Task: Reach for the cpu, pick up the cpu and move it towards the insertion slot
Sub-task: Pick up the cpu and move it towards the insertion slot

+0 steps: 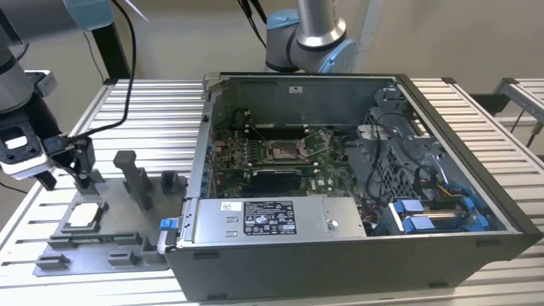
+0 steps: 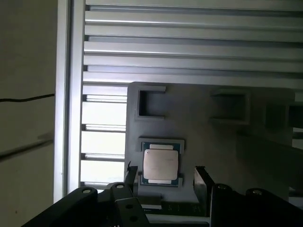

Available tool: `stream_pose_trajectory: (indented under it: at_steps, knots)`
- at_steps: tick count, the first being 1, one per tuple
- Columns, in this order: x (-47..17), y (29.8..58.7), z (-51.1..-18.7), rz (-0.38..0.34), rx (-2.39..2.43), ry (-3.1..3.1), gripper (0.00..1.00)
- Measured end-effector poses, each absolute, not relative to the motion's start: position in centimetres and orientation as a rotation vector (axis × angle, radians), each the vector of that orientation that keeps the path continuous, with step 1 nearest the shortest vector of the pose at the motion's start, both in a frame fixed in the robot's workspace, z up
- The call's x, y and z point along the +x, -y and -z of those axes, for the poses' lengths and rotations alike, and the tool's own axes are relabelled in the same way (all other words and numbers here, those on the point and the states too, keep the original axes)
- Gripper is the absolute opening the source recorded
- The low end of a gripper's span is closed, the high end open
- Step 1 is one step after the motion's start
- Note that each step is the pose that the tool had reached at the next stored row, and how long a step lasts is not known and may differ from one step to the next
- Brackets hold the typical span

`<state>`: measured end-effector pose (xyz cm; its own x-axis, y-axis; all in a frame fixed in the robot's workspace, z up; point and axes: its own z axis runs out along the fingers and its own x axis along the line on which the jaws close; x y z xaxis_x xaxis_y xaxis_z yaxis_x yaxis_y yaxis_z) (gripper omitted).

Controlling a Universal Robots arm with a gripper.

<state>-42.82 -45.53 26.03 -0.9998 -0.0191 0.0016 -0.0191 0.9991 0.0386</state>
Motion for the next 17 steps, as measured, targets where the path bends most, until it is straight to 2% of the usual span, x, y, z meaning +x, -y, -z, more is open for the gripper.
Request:
stream_pose_trajectory:
  at_steps: [17]
  knots:
    - [-42.8, 46.1, -24.8, 0.060, 0.030, 3.139, 1.00]
